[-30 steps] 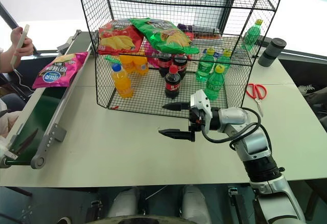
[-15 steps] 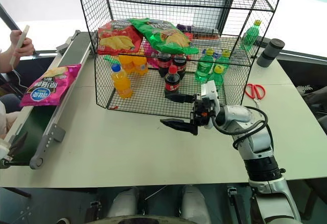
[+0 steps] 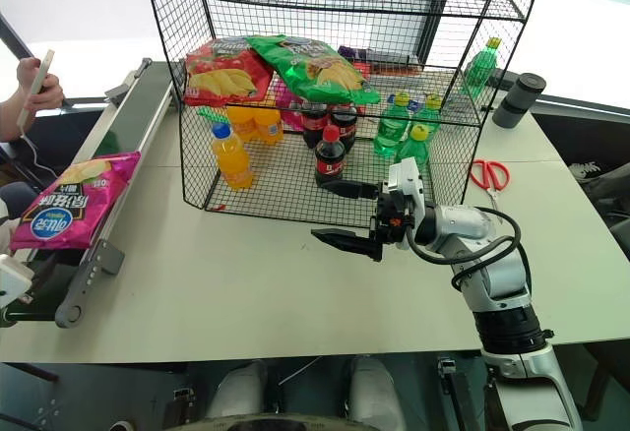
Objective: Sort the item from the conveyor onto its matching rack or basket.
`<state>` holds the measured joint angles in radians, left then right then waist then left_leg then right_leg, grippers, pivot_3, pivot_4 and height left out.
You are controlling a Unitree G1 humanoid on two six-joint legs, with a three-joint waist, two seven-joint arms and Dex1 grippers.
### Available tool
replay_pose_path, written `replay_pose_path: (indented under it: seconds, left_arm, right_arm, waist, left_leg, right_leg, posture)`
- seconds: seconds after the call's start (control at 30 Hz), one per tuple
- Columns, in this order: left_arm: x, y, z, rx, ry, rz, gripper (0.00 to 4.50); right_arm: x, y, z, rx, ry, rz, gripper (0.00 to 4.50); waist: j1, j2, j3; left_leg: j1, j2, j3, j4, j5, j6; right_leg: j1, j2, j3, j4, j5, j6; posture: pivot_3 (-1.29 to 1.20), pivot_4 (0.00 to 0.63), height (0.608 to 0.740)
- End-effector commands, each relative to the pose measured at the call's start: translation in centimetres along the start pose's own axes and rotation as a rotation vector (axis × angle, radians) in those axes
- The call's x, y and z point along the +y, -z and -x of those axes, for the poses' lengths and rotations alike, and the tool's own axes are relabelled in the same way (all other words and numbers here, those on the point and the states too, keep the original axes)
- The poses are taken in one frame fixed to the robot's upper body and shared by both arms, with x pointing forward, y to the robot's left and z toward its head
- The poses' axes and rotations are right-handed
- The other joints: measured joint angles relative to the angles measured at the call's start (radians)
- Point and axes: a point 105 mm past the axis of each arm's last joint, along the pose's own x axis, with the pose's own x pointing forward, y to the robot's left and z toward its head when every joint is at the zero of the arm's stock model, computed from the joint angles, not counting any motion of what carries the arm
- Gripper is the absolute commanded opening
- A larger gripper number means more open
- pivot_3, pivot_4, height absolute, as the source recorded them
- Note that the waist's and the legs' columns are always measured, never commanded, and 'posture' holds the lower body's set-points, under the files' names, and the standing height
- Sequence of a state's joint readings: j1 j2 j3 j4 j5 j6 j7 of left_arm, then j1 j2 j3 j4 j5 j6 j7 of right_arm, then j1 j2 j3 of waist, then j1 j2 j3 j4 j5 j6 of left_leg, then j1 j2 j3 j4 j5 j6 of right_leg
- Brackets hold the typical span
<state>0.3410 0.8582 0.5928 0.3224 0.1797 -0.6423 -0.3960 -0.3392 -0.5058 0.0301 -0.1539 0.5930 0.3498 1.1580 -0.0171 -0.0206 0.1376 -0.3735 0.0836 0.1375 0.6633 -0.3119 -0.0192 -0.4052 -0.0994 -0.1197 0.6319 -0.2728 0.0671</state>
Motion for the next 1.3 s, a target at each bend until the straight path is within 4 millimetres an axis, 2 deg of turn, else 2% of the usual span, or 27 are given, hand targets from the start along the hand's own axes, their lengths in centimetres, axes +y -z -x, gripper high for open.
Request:
replay_pose_path:
  seconds: [0.03, 0.23, 0.33, 0.43, 0.47, 0.5, 0.57, 0.6, 0.8, 0.97, 1.1, 1.2, 1.3]
  left_arm:
    - [0.4, -0.1, -0.1, -0.006, -0.01, 0.016, 4.5]
    - [0.2, -0.5, -0.6, -0.026, 0.003, 0.025, 4.5]
    - [0.2, -0.7, -1.0, -0.035, 0.001, 0.032, 3.75]
    - [0.1, -1.0, -1.2, -0.045, 0.006, 0.035, 2.27]
    - [0.0, -1.1, -1.3, -0.05, 0.013, 0.032, 1.58]
    - [0.0, -1.2, -1.4, -0.053, 0.011, 0.036, 1.26]
    - [0.0, -1.4, -1.6, -0.058, 0.011, 0.027, 0.31]
    - [0.1, -1.4, -1.7, -0.06, 0.006, 0.022, 0.07]
    - [1.0, -2.2, -1.8, -0.1, -0.017, 0.071, 0.07]
    - [3.5, -4.0, -1.8, -0.191, -0.074, 0.18, 0.07]
    - [6.4, -7.0, -1.4, -0.327, -0.122, 0.261, 0.07]
    - [7.1, -9.3, -1.0, -0.43, -0.068, 0.341, 0.07]
    - [7.0, -12.1, 0.0, -0.564, 0.035, 0.449, 0.07]
  right_arm:
    - [0.4, -0.8, 0.1, -0.002, -0.008, 0.053, 4.41]
    - [0.3, -0.8, 0.5, 0.012, 0.011, 0.065, 4.41]
    - [0.3, -0.6, 0.8, 0.026, 0.02, 0.072, 4.5]
    - [0.1, -0.6, 0.9, 0.032, 0.032, 0.08, 4.5]
    - [0.0, -0.6, 1.0, 0.034, 0.035, 0.083, 4.5]
    - [0.0, -0.6, 1.0, 0.035, 0.037, 0.085, 4.5]
    - [-0.1, -0.5, 1.1, 0.04, 0.042, 0.088, 4.5]
    - [-0.1, -0.5, 1.2, 0.043, 0.047, 0.089, 4.5]
    - [-0.1, -0.1, 1.3, 0.057, 0.054, 0.099, 4.5]
    - [-0.4, 0.1, 1.2, 0.065, 0.056, 0.109, 4.5]
    - [-0.5, 0.3, 1.1, 0.069, 0.051, 0.111, 4.5]
    - [-0.7, 0.4, 1.1, 0.072, 0.05, 0.113, 4.5]
    - [-0.7, 0.5, 1.0, 0.074, 0.044, 0.117, 4.5]
  waist:
    - [0.0, 0.0, 0.0]
    - [0.0, 0.0, 0.0]
    - [0.001, 0.0, 0.0]
    - [0.0, 0.0, 0.0]
    - [-0.001, 0.0, 0.0]
    - [-0.001, 0.0, 0.0]
    - [0.0, 0.0, 0.0]
    - [0.0, 0.0, 0.0]
    - [0.001, -0.001, 0.0]
    - [0.001, -0.001, 0.0]
    - [0.001, -0.001, 0.0]
    - [0.001, 0.0, 0.0]
    - [-0.001, 0.0, 0.0]
  left_leg:
    - [0.0, 0.0, 0.0, 0.0, 0.0, 0.0]
    - [0.0, 0.0, 0.0, 0.0, 0.0, 0.0]
    - [0.0, 0.0, 0.0, 0.0, 0.0, 0.0]
    - [0.0, 0.0, 0.0, 0.0, 0.0, 0.0]
    - [0.0, 0.0, 0.001, 0.0, 0.0, 0.0]
    - [0.0, 0.0, 0.001, 0.0, 0.0, 0.0]
    - [0.0, 0.0, 0.001, 0.0, 0.0, 0.0]
    - [0.0, 0.0, 0.001, 0.0, 0.0, 0.0]
    - [0.0, 0.0, 0.001, 0.0, 0.0, 0.0]
    - [0.0, 0.0, 0.0, 0.0, 0.0, 0.0]
    - [0.0, 0.0, 0.0, 0.0, 0.0, 0.0]
    - [0.0, 0.0, 0.0, 0.0, 0.0, 0.0]
    - [0.0, 0.0, 0.0, 0.0, 0.0, -0.001]
  right_leg:
    - [0.0, 0.0, 0.0, 0.0, 0.0, 0.0]
    - [0.0, 0.0, 0.0, 0.0, 0.0, 0.0]
    - [0.0, 0.0, 0.0, 0.0, 0.0, 0.0]
    - [0.0, 0.0, 0.0, 0.0, 0.0, 0.0]
    - [0.0, 0.0, 0.0, 0.0, 0.0, 0.0]
    - [0.0, 0.0, 0.0, 0.0, 0.0, 0.0]
    - [0.0, 0.0, 0.0, 0.0, 0.0, 0.0]
    - [0.0, 0.0, 0.0, 0.0, 0.0, 0.0]
    - [0.0, 0.0, 0.0, 0.0, 0.0, 0.0]
    - [0.001, 0.0, 0.0, 0.0, 0.0, 0.0]
    - [0.003, 0.0, 0.0, 0.0, 0.0, 0.0]
    - [0.004, 0.0, 0.0, 0.0, 0.0, 0.0]
    - [0.004, 0.0, 0.0, 0.0, 0.0, 0.0]
  posture:
    - [0.0, 0.15, 0.726]
    - [0.0, 0.15, 0.726]
    - [0.0, 0.15, 0.726]
    - [0.0, 0.15, 0.726]
    - [0.0, 0.15, 0.726]
    - [0.0, 0.15, 0.726]
    - [0.0, 0.15, 0.726]
    - [0.0, 0.15, 0.726]
    - [0.0, 0.15, 0.726]
    - [0.0, 0.15, 0.726]
    - [0.0, 0.15, 0.726]
    - [0.0, 0.15, 0.726]
    - [0.0, 0.15, 0.726]
